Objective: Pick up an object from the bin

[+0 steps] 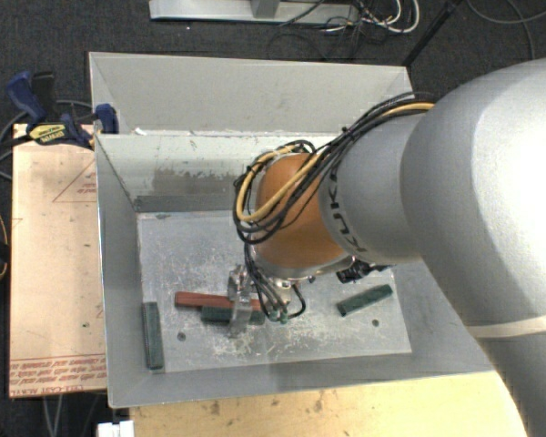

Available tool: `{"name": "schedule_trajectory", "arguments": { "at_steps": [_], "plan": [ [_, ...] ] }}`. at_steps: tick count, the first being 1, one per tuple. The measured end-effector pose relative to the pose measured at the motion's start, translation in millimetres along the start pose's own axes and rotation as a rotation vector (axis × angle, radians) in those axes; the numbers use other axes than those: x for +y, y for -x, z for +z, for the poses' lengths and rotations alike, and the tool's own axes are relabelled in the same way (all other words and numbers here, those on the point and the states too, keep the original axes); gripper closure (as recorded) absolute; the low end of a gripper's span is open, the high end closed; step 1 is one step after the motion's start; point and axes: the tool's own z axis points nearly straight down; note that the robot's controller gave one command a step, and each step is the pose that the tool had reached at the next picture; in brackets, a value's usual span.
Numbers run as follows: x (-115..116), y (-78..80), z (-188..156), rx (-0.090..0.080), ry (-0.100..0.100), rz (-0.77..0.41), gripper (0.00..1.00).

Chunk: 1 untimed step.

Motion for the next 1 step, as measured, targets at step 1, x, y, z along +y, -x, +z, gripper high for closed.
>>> {"name": "schedule_trajectory", "arguments": {
  "at_steps": [1],
  "plan": [
    [1.6,2.4,-101.2,-0.006,0.001,-0.002,1.00]
  ]
}}
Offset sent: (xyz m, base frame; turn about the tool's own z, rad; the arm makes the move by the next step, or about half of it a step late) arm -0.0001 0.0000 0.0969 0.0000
